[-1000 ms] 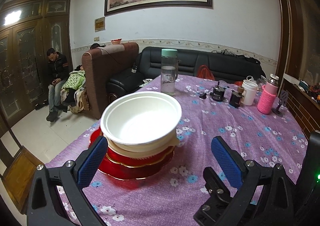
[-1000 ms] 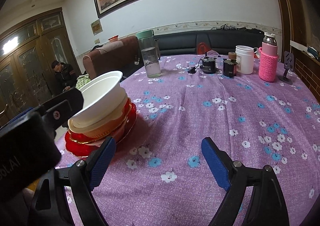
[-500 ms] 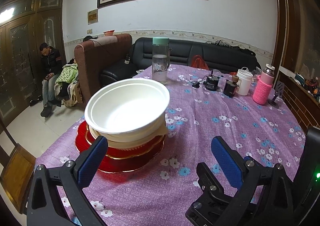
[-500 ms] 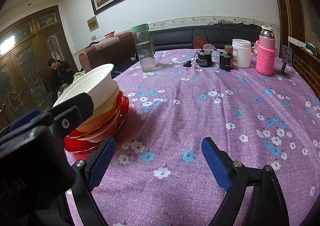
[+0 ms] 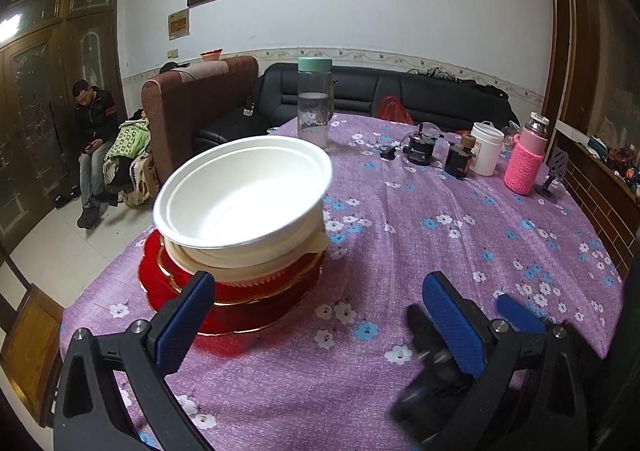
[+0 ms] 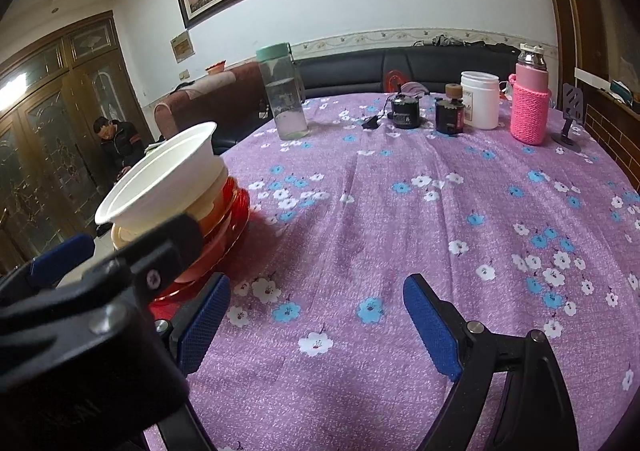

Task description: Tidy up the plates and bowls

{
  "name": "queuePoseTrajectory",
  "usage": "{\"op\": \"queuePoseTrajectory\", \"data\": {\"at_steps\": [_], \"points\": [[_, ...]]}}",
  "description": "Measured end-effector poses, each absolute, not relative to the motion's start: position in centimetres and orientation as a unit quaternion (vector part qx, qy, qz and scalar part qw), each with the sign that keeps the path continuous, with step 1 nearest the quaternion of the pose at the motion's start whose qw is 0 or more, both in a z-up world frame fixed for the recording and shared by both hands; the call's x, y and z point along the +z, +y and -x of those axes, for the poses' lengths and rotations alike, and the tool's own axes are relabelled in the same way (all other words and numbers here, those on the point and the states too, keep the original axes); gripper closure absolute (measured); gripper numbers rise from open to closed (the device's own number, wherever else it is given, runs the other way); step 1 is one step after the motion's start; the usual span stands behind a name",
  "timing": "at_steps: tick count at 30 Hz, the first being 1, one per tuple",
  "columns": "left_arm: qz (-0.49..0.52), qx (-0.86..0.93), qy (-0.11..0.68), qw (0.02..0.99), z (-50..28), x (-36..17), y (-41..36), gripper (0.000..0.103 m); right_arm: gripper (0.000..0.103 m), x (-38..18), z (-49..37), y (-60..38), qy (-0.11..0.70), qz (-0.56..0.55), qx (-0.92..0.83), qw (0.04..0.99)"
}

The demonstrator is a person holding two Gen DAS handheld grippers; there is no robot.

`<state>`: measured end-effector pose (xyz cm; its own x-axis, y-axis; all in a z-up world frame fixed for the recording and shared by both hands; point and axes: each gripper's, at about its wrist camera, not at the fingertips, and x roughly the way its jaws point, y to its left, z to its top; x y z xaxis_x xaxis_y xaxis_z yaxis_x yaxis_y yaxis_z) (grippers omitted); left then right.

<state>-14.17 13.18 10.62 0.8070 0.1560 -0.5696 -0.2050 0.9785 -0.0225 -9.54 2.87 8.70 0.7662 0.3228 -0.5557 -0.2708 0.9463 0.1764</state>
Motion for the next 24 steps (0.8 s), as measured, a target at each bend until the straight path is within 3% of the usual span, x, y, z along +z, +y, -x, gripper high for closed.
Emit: {"op": "queuePoseTrajectory", "data": {"at_steps": [10,19,24], "points": [[0.119,0.142,0.218,0.958,18.6,13.1,20.4,0.000,0.011,13.8,4.1,5.9,0.281,-0.044,0.177,0.942],[0.156,0.169,0.234,0.945,18.9,12.2,24.3,0.000,0.011,12.5,0.1,12.0,0.341,0.043,0.152,0.927],[0.149,0.161,0.235,0.947,18.7,12.2,23.9,0.000,0.011,12.4,0.9,11.9,0.333,0.033,0.165,0.928]]}}
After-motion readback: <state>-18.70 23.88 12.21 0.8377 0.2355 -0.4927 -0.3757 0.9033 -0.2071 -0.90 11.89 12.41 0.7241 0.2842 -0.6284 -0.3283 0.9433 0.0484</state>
